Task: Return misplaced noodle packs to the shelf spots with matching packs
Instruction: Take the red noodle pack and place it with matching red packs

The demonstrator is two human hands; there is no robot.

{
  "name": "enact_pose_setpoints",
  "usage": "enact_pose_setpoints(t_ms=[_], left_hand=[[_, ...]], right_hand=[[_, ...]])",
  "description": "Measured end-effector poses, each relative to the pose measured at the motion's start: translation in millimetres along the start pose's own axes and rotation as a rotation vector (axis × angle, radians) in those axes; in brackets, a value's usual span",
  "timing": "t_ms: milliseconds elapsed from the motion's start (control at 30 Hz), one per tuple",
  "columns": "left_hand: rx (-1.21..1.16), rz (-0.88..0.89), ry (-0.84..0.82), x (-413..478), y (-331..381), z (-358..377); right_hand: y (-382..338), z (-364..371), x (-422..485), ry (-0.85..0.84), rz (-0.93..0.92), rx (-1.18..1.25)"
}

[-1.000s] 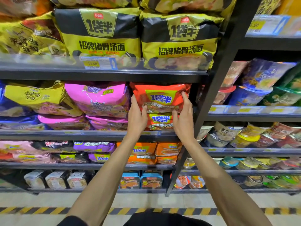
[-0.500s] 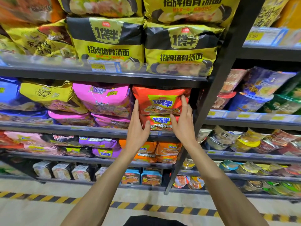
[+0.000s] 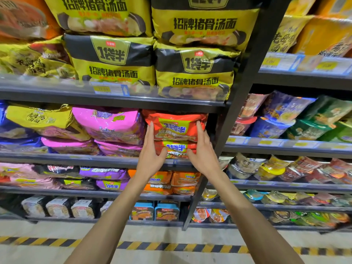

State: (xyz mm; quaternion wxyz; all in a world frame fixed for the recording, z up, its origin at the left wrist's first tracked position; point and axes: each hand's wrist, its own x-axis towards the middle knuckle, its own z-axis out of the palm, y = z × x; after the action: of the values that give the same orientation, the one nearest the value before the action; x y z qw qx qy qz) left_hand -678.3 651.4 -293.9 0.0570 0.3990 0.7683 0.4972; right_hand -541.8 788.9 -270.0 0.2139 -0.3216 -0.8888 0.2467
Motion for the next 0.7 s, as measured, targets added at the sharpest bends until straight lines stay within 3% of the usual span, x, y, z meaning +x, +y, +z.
enact_pose_setpoints(t_ms=[300,500,700], left_hand=[[0.264,0.097,-0.166,-3,-4,-40],[0.563,0.247,-0.308,-8,8,-74],[0.892,0.249,-0.456,-8,22,-103]], right_hand=[[-20,-20,-13,-0.039,0.034,-0.223],[-55,-28,-37,-0.072,-0.043,-0.711],[-98,-38,-53,-0.414,-0.064,-0.774]])
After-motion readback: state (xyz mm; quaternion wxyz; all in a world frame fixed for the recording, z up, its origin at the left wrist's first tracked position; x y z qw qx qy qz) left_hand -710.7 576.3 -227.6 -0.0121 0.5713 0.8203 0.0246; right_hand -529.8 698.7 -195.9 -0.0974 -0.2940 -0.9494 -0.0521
